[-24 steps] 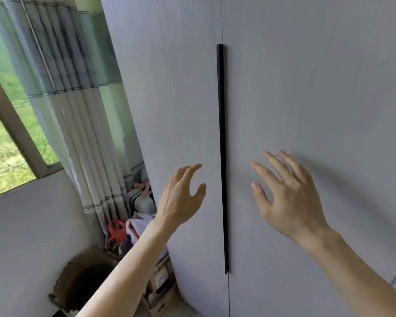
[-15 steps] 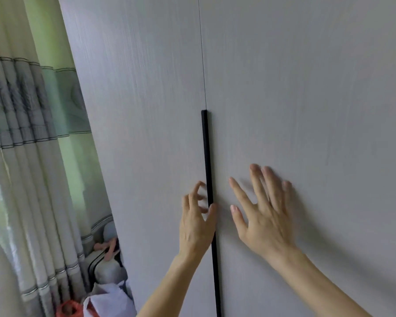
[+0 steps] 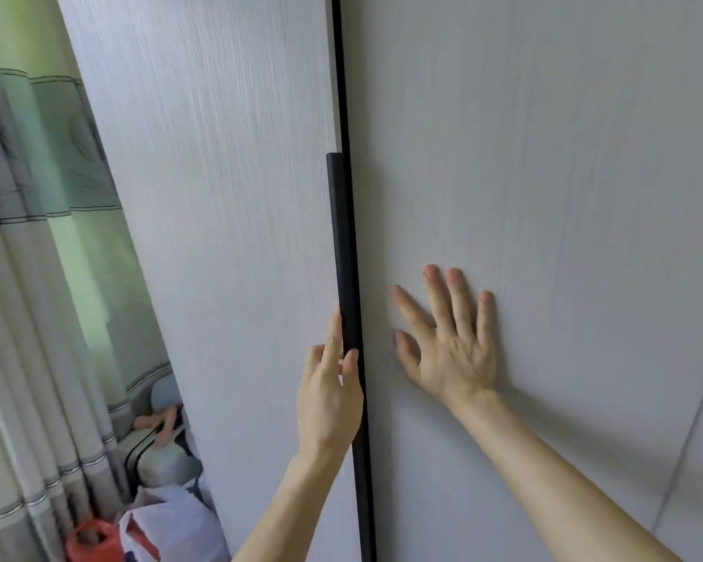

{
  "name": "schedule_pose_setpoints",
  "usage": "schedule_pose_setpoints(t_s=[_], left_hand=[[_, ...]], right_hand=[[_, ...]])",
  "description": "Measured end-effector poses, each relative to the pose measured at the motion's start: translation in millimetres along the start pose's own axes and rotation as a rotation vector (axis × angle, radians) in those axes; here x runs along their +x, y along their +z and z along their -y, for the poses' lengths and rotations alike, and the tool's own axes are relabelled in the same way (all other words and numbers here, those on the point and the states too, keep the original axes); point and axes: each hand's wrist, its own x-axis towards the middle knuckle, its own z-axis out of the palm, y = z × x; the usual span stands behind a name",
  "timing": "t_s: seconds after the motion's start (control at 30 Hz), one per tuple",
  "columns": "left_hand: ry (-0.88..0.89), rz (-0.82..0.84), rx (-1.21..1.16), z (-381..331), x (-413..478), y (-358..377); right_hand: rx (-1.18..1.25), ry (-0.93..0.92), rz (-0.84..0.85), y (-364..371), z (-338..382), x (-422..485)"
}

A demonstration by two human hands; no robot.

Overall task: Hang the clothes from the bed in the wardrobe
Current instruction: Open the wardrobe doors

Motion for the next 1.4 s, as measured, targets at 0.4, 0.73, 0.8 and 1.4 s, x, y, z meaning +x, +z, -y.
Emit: schedule_pose_setpoints(t_s=[0.4,0.73,0.8,1.4], left_hand=[[-0.041,0.082,-0.073,-9,-63,-141],[-0.089,0.001,0.051,9,-110,-269],[-0.115,-0.066,0.098,16,-114,-290],[-0.003,-0.231,1.28,59,-92,-387]], right_hand=[[1.155,0.238,0.609,-91,131,-75],[1.407,-0.071,0.557,-110,262,-96],[1.42,-0.131,0.529,-111,285,-92],[1.49,-0.198,0.328,-98,446,-80]])
